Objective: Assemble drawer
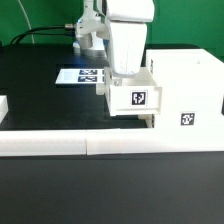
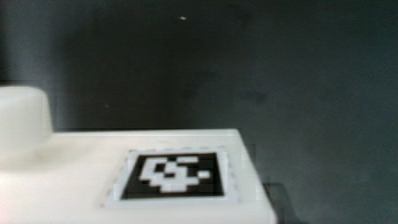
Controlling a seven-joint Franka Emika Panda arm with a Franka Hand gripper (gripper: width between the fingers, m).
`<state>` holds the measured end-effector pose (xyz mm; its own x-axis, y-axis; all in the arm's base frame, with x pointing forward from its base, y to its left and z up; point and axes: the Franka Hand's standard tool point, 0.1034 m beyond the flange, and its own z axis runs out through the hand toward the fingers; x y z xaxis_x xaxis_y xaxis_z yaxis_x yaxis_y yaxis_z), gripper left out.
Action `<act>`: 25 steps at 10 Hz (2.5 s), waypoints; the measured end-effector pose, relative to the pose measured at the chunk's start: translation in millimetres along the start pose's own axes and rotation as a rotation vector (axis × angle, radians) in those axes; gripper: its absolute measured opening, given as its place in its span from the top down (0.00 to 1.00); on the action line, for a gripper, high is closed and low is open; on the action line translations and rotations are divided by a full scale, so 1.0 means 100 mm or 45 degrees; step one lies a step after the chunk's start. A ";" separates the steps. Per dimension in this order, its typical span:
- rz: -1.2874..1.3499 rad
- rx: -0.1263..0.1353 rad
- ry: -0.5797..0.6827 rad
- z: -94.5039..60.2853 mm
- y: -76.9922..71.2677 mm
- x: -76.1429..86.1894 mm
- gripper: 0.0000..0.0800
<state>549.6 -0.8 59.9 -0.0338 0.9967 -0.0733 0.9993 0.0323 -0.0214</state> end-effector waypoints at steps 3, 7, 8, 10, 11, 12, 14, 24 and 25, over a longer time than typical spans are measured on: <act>0.052 0.001 0.002 0.00 0.00 0.03 0.94; 0.052 0.000 0.002 0.00 0.00 0.02 0.94; 0.031 -0.004 0.004 0.02 0.00 0.02 0.94; 0.012 -0.012 0.006 0.01 0.02 0.11 0.94; -0.003 -0.013 0.006 0.01 0.02 0.13 0.94; -0.008 -0.015 0.007 0.00 0.03 0.16 0.94; 0.005 -0.018 0.009 0.00 0.03 0.24 0.94; 0.023 -0.018 -0.021 -0.42 0.06 0.11 0.19; 0.005 -0.018 -0.025 -0.42 0.06 -0.01 0.19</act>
Offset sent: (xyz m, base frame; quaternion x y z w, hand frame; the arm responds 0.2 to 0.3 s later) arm -0.0006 -0.0018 0.0011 -0.0034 0.0162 0.0226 0.9996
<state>556.8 1.8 101.6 -0.0299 0.9952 -0.0931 0.9995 0.0293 -0.0070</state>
